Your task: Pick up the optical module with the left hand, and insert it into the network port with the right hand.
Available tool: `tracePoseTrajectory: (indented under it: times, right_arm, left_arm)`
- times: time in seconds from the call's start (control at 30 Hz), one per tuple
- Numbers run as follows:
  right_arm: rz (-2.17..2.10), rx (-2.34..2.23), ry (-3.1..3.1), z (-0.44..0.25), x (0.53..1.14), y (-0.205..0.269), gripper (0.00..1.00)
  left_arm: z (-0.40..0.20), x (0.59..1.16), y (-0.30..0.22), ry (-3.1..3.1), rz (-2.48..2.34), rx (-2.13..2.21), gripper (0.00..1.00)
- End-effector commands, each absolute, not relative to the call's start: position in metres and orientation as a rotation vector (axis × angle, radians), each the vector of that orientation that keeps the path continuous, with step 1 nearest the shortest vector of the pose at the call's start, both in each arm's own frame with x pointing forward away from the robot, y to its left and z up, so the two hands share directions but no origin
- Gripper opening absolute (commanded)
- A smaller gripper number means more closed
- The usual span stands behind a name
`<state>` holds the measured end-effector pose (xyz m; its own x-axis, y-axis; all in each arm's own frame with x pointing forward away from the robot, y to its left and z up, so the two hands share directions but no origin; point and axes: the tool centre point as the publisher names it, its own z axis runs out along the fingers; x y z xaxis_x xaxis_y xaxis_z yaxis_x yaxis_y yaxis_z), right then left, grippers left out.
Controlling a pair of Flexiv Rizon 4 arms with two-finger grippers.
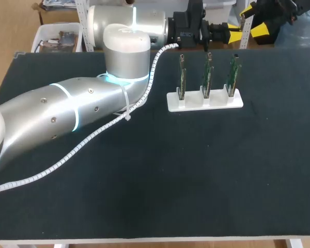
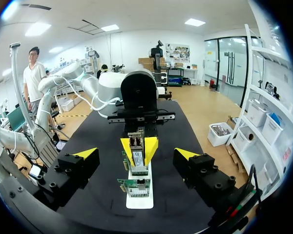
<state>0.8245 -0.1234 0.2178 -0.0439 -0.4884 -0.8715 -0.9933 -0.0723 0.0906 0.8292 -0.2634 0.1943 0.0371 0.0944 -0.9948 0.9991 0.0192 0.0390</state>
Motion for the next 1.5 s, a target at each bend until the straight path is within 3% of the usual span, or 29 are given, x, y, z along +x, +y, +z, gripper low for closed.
tracePoseTrajectory:
  times: [0.03, 1.5]
  right_arm:
    - [1.703, -2.045, 1.286, 0.225, 0.832, -0.120, 1.00]
    - [1.715, -2.133, 1.248, 0.228, 0.833, -0.100, 1.00]
  left_arm:
    - [0.194, 0.831, -0.264, 1.259, -1.121, 1.284, 0.00]
    - [0.194, 0.831, -0.264, 1.259, -1.121, 1.284, 0.00]
